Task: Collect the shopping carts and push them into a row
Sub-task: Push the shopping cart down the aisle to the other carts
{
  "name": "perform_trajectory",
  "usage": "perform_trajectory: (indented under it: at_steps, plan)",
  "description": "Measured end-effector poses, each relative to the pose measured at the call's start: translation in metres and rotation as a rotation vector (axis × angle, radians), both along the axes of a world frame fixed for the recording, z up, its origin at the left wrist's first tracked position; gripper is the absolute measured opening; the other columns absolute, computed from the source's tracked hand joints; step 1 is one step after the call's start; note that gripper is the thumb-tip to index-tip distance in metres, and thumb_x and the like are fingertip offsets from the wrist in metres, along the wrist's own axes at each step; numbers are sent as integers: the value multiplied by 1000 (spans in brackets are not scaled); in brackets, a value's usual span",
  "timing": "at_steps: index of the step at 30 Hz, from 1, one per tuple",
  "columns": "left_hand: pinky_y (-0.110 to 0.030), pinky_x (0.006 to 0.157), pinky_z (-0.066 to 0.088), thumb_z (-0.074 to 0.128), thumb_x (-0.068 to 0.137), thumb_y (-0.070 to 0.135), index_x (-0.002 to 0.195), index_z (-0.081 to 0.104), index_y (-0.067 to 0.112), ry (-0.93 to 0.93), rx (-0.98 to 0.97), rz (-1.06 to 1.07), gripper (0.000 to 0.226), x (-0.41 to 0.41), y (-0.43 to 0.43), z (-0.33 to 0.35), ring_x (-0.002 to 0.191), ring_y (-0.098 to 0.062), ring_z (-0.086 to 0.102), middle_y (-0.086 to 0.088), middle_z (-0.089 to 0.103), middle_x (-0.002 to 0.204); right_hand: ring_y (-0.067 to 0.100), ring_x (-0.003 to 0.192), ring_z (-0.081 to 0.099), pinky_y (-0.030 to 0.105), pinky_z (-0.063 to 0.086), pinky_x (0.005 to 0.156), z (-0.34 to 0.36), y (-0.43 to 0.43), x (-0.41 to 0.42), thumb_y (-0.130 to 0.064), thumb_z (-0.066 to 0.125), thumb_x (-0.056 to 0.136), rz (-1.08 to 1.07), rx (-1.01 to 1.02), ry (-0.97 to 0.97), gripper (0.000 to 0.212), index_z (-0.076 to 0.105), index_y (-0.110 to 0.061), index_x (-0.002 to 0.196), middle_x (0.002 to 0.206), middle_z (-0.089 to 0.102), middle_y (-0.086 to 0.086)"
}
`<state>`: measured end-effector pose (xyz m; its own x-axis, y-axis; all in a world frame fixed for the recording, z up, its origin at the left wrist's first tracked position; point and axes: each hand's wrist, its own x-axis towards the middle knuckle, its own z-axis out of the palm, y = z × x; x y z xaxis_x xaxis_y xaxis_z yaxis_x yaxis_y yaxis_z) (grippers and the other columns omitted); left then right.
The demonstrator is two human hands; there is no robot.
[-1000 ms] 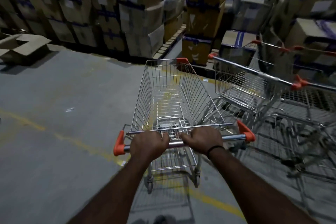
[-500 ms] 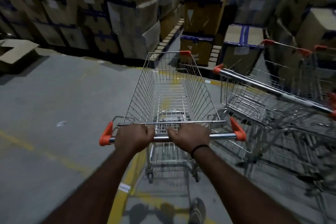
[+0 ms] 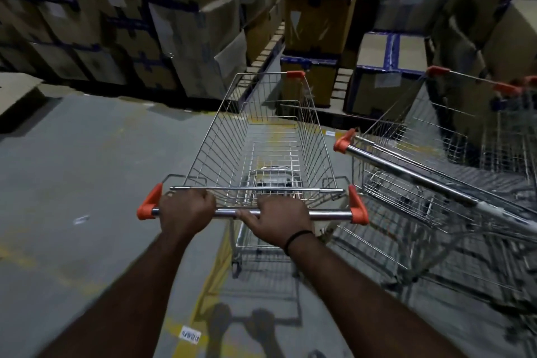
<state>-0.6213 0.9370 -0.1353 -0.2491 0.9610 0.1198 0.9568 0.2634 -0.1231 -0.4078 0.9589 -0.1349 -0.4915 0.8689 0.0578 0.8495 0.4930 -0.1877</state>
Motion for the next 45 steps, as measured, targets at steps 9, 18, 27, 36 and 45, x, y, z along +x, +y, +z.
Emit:
perform_trajectory:
  at_steps: [9,18,27,36,45]
  plan:
    - [-31,66,35,29,80,46,74,66,17,-28,11,-104,47,-22,92,-6,77,-31,68,-7,68,74,27,102,67,35,38,70,1,71,-19,-80,31,90,-99,-37,-31,70,65,-20,105,107,72,4]
    - [-33,77,45,28,82,49,72,64,17,-58,-53,-217,49,-41,174,-4,72,-26,66,-5,69,74,26,104,65,35,39,71,3,117,-42,-82,26,89,-262,-90,-76,73,64,-23,110,111,70,2]
    - [-35,84,46,38,96,44,70,55,19,8,-98,-405,40,-33,206,5,81,-26,67,-4,71,84,25,93,66,33,36,65,7,129,-42,-83,22,88,-389,-94,-130,74,62,-22,101,98,70,1]
    - [-36,79,46,30,101,40,90,63,21,11,-178,-517,40,-37,199,10,90,-26,65,-4,69,94,25,87,66,33,46,69,4,127,-43,-88,19,84,-428,-98,-145,79,62,-22,89,88,68,1]
    - [-35,76,39,29,99,49,85,59,22,-155,-314,-393,43,-38,195,20,83,-21,55,1,58,87,23,81,66,32,46,69,2,126,-48,-95,8,75,-459,-111,-166,96,67,-20,87,80,68,-1]
